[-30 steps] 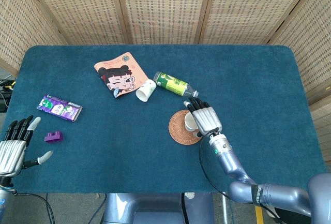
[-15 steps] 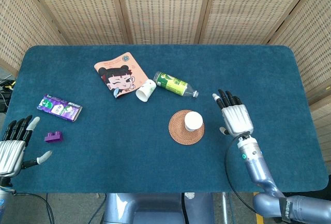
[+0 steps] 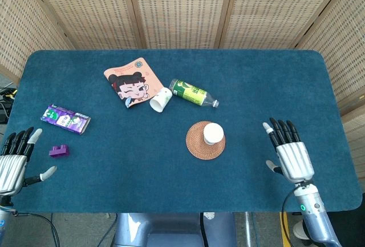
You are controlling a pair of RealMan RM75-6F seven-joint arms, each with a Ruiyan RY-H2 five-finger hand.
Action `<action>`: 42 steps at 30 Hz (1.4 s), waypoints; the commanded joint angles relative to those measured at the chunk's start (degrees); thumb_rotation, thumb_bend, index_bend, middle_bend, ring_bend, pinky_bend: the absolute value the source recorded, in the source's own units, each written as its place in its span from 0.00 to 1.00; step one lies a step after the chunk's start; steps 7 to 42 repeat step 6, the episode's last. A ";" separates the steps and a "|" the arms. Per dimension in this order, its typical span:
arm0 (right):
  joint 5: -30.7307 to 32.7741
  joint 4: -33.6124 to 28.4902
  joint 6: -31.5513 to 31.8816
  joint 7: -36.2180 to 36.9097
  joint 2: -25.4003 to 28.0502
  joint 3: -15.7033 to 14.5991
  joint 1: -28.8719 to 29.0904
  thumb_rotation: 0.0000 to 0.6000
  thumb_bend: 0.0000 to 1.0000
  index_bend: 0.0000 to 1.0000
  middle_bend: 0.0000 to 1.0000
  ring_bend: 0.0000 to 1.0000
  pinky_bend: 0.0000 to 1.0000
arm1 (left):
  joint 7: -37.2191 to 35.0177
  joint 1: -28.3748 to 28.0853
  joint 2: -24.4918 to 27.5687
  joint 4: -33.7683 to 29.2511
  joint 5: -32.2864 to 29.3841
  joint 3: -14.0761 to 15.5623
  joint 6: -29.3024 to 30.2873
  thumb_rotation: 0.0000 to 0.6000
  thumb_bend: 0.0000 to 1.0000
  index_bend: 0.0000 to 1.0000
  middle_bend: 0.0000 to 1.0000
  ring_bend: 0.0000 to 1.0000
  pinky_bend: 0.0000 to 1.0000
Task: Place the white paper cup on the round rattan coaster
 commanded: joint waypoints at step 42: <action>-2.70 4.75 3.20 3.75 -1.04 -0.81 -5.68 1.00 0.03 0.03 0.00 0.00 0.00 | -0.10 0.03 -0.16 0.26 0.26 0.13 0.01 0.00 0.06 0.00 0.00 0.00 0.00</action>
